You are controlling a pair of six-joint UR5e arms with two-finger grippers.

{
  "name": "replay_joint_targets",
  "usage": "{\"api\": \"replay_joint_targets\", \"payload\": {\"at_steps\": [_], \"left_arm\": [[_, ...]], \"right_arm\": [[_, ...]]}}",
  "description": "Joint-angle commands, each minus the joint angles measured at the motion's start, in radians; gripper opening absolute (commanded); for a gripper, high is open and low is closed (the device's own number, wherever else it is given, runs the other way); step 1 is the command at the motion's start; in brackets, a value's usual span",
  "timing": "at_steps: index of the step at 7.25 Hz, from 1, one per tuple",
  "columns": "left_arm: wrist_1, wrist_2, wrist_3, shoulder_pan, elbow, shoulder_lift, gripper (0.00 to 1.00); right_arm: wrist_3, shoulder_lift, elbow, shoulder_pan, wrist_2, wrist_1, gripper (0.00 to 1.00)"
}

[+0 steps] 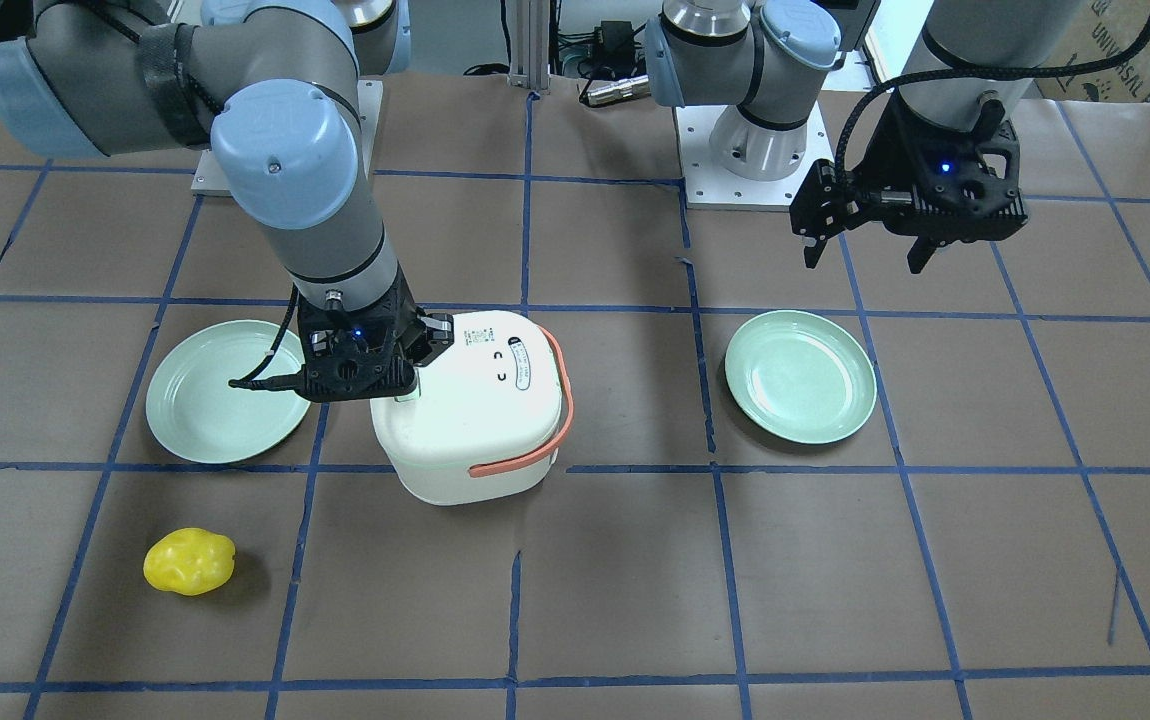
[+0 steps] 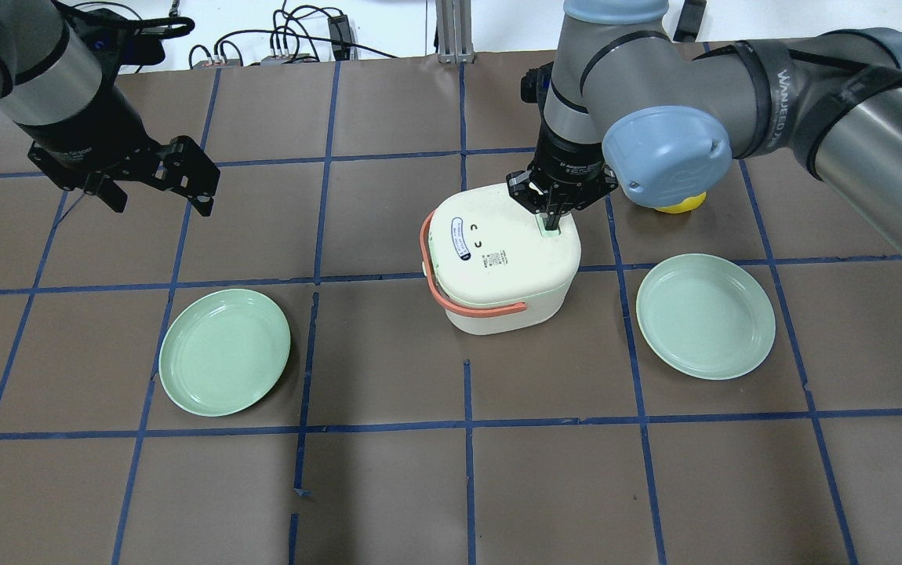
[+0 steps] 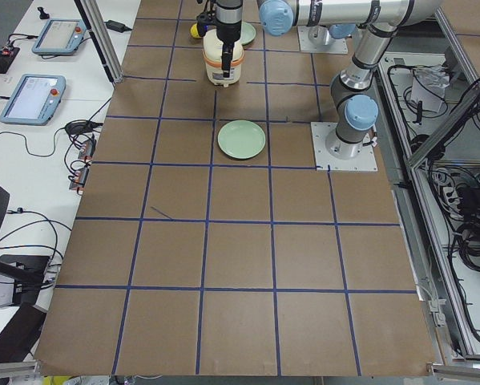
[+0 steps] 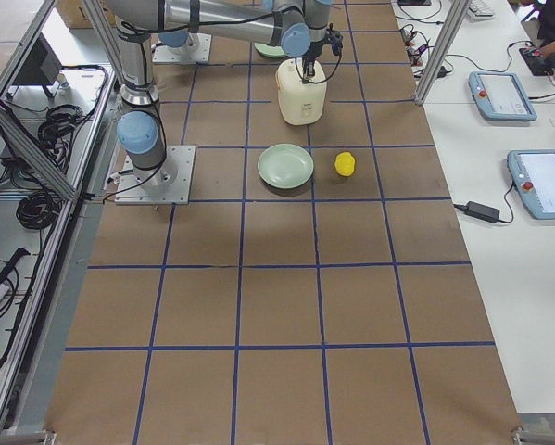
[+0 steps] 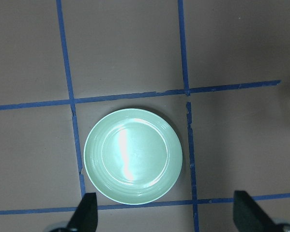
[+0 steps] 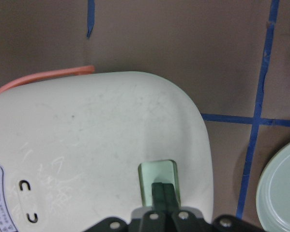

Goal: Press rice cooker button
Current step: 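Press down on the pale green button with the right gripper, then lift the right gripper away from the cooker as the lid opens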

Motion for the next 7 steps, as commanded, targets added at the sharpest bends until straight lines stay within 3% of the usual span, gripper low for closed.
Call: {"api": "replay_joint_targets", "payload": {"at_steps": [1,2,4,5,7], "left_arm": [[0.0,0.0,0.0,0.0,0.0,0.0,1.0],[0.0,0.0,0.0,0.0,0.0,0.0,1.0],[0.0,0.0,0.0,0.0,0.0,0.0,1.0],[0.0,0.0,0.0,0.0,0.0,0.0,1.0],[0.0,0.0,0.0,0.0,0.0,0.0,1.0]], "right_arm": [[0.002,-0.003,-0.011,0.0,-0.009,0.005,0.13],[0.005,-0.018,-0.043,0.0,-0.014,0.055,0.27],[-0.002,-0.038,-0.268,-0.017,-0.068,0.259,0.99],[-0.046,-0.034,-0.365,-0.046,-0.121,0.346,1.0],[-0.085,-0.032,-0.381,-0.106,-0.112,0.389,1.0]]}}
